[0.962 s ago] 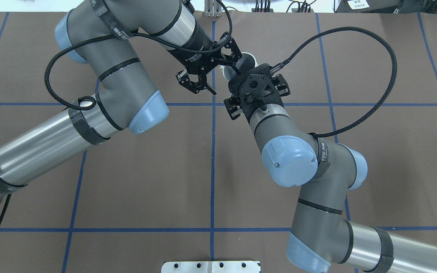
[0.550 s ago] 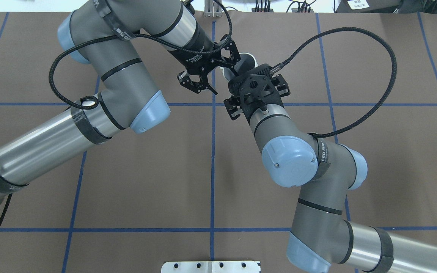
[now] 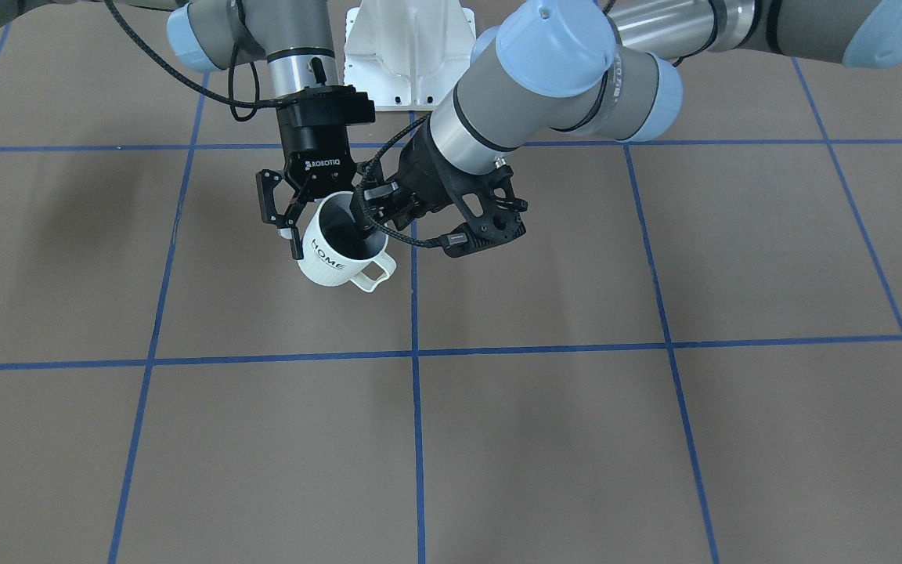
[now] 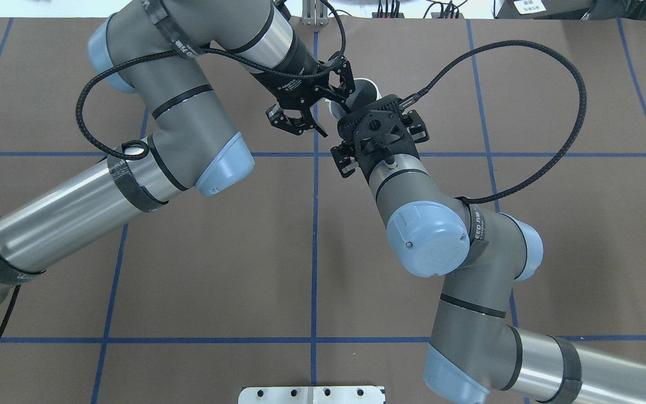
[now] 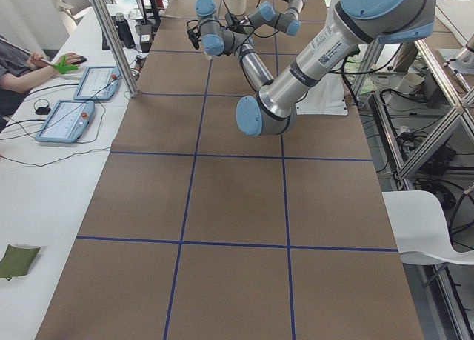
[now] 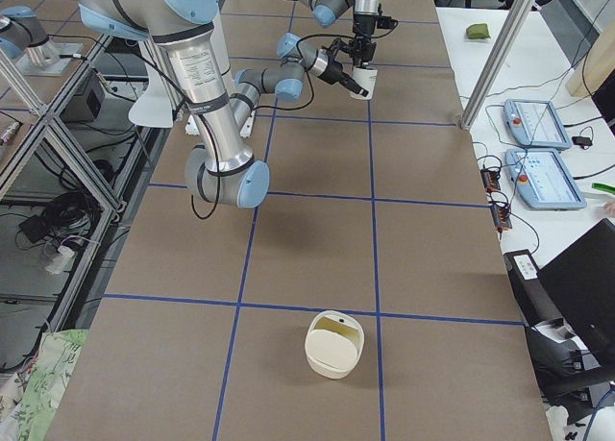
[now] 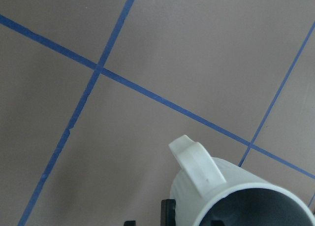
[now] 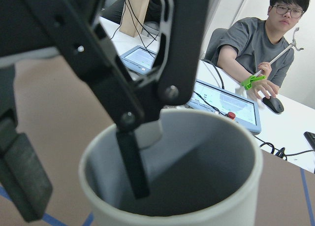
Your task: Left arm hands cup to right arm to dump lemon
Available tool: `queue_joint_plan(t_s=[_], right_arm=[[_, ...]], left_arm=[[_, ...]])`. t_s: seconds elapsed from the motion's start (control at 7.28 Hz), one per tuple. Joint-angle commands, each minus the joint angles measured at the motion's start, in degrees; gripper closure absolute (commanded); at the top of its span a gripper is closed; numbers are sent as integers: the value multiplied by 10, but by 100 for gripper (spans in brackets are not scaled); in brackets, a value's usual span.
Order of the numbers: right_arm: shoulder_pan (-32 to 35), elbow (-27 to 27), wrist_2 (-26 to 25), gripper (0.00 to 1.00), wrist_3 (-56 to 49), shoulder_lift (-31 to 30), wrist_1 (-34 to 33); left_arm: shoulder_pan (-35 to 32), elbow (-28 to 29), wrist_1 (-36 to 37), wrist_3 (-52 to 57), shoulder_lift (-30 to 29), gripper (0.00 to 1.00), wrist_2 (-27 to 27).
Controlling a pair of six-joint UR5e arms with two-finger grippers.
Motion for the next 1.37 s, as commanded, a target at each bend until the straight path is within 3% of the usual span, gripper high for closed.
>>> queue_joint_plan(t_s=[0.0,1.24], right_arm=[[0,0,1,67,0,-1,0],[0,0,2,64,-1,-1,0]], left_arm=[[0,1,0,0,-1,51,-1],[0,16,0,13,-9,66,-1]])
